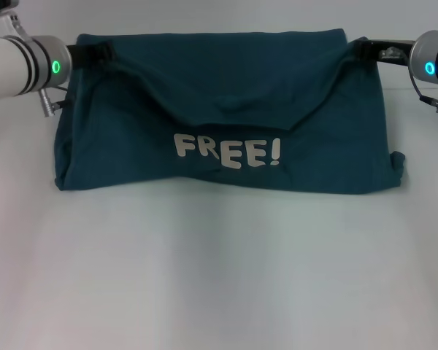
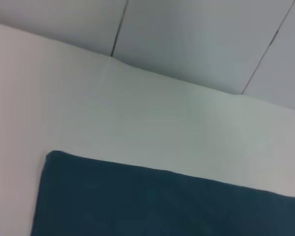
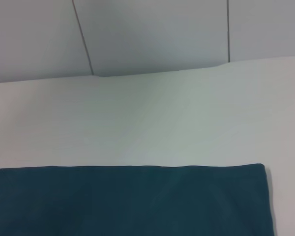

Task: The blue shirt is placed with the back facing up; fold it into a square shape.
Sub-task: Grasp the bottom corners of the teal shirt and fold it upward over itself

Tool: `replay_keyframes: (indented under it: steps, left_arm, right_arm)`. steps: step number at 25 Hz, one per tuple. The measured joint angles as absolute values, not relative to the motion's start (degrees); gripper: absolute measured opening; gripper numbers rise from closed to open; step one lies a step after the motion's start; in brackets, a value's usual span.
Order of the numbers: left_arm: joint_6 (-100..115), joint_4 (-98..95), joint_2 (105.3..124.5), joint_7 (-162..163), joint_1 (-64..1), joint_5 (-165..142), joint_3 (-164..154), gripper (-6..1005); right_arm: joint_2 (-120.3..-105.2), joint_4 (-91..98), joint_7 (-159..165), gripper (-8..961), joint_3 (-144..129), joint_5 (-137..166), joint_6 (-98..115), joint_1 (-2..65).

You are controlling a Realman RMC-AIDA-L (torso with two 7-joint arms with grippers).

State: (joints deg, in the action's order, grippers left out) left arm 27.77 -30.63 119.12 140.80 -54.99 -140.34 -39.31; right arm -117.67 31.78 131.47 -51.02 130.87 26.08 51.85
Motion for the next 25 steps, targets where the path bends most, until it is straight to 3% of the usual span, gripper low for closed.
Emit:
replay_keyframes:
  steps: [12, 21, 25]
  left_arm:
    - [23.5, -30.7, 119.08, 139.9, -54.3, -140.8, -45.0, 41]
    - [21.9, -29.4, 120.41, 135.1, -54.2, -140.9, -45.2, 42]
    - [21.9, -29.4, 120.61, 134.3, -54.5, -140.9, -46.4, 43]
  right_arm:
    - [-117.07, 30.5, 131.9, 44, -51.1, 130.9, 24.5, 52.8]
    - [-117.05, 27.9, 131.6, 87, -52.6, 131.6, 24.3, 52.8]
    - [-116.17, 26.2, 131.7, 105, -53.5, 131.7, 24.9, 53.2]
